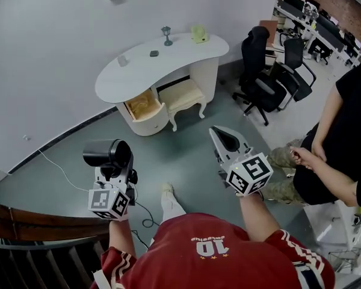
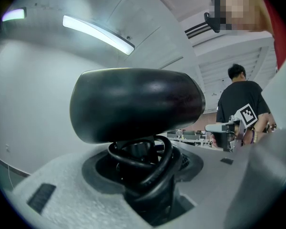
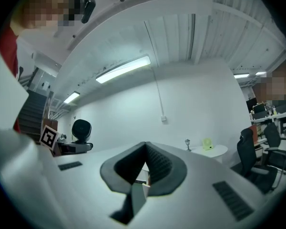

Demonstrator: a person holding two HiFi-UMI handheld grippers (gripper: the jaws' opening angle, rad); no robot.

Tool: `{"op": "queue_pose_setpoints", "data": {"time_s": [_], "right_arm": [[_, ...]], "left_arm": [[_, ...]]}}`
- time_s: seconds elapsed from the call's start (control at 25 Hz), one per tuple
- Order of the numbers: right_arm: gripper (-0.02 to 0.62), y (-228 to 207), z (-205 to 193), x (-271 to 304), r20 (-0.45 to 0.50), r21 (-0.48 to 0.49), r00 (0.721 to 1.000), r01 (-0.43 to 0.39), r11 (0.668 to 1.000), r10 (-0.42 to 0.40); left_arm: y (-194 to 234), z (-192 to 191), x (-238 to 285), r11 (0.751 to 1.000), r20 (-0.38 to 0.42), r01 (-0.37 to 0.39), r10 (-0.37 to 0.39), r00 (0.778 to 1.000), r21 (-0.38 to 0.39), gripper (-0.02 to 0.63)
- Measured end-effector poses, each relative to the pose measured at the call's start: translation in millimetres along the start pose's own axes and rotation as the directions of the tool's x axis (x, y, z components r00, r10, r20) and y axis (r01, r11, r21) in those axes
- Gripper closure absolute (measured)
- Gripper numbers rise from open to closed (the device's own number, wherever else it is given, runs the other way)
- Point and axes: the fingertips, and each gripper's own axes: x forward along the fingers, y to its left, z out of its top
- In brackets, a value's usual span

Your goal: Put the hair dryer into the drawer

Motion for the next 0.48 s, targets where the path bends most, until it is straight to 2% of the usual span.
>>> {"op": "queue_pose_setpoints", "data": {"time_s": [0.2,0.32,0.48], "right_arm": [[0.59,-5.7,8.2,77.1,-0.028,-0.014,1.0,-0.013,1.0,0.013],[0.589,-14.0,7.8,127.7,-0.042,-0.016,0.999,0.008,1.0,-0.009],[0.589,-19.0,1.1,185.8,-0.066,-0.006,0.997,0.032,0.999,-0.033]], "left_arm": [[54.4,-1.8,49.3,1.0,-0.028,0.009,-0.009,1.0,0.006,0.351],[93.5,-12.7,83.6,1.0,-0.078,0.015,-0.014,0.997,0.019,0.351],[132.9,-22.9,122.6,0.998,-0.12,0.06,-0.056,0.991,0.028,0.351]]}}
